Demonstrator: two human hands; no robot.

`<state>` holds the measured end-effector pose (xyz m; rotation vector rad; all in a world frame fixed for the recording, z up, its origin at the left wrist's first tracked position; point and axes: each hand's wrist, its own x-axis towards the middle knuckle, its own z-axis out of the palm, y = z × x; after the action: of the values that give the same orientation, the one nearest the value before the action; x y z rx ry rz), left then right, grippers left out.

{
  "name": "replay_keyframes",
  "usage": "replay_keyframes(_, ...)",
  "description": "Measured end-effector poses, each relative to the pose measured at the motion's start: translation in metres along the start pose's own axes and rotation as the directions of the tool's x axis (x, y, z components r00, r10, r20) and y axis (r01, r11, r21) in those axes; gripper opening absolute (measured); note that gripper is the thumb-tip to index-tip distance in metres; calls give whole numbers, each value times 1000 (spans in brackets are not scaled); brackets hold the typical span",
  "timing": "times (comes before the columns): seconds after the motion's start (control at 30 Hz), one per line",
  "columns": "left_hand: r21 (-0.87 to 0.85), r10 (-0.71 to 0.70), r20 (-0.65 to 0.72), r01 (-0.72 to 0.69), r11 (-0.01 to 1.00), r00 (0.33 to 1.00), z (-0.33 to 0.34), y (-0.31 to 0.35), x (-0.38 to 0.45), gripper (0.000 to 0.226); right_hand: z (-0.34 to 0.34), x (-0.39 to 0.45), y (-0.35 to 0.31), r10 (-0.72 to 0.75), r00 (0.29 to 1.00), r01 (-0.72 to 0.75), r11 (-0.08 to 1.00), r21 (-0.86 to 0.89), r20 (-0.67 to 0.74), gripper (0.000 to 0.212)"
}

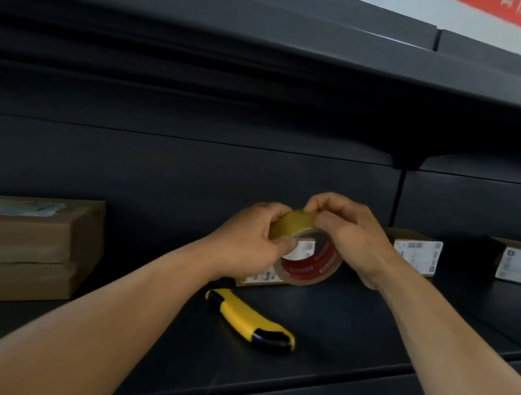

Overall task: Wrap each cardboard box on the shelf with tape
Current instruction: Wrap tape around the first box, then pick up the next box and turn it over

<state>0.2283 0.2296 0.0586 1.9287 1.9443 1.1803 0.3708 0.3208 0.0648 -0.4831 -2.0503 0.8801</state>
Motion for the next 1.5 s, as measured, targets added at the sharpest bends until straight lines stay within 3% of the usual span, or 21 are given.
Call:
replay_keyframes(0.13, 1, -30, 12, 30, 1000, 999, 32, 14, 17, 41, -35, -2, 26, 13, 993, -18, 999, 44, 119, 8)
replay_keyframes(0.3, -38, -42, 31, 44, 998, 999, 55, 23, 29, 39, -65, -6, 46, 26, 970, -37, 999, 40, 243, 28)
replay_keyframes(0.43, -109, -41, 65, 48, 993, 997, 64, 24, 34, 53, -76, -6, 61, 37, 975, -49, 998, 49, 220, 39)
replay_keyframes(0.53, -86, -19, -8, 18, 996, 1000, 62, 21, 36, 73, -84, -5, 77, 58, 988, -70, 994, 81, 144, 47)
replay_keyframes(0.63, -55, -16, -156, 7, 998, 988, 51, 14, 34, 65, -86, -1, 94, 124, 992, -122, 979, -162, 4, 46)
replay_keyframes(0.7, -14, -49, -231, 47, 999, 972, 44, 5, 32, 55, -79, 6, 105, 138, 986, -163, 892, -421, -91, 45)
replay_keyframes(0.77, 23, -90, -256, 100, 995, 962, 41, -6, 30, 48, -66, 9, 115, 138, 981, -190, 801, -568, -134, 48)
replay_keyframes(0.83, 46, -128, -267, 145, 988, 955, 41, -15, 27, 45, -53, 8, 123, 155, 981, -192, 722, -665, -115, 58)
replay_keyframes(1.0, 100, -199, -332, 244, 965, 922, 40, -30, 24, 46, -46, 6, 132, 119, 992, -21, 524, -852, 49, 63)
replay_keyframes(1.13, 26, -318, -438, 365, 931, 841, 35, -46, 24, 58, -47, 12, 126, 285, 951, -3, 407, -913, 124, 62)
replay_keyframes(1.2, -105, -420, -451, 420, 901, 788, 32, -54, 26, 64, -43, 17, 117, 303, 946, -34, 435, -900, 111, 60)
replay_keyframes(1.3, -255, -551, -419, 489, 834, 722, 30, -62, 29, 68, -31, 28, 104, 237, 969, -106, 658, -745, 71, 64)
replay_keyframes(1.4, -289, -603, -356, 529, 798, 714, 31, -64, 30, 66, -17, 39, 90, 248, 966, -207, 909, -361, 71, 68)
replay_keyframes(1.5, -276, -605, -304, 540, 795, 736, 35, -64, 30, 56, -2, 50, 92, 381, 922, -376, 924, -73, 71, 71)
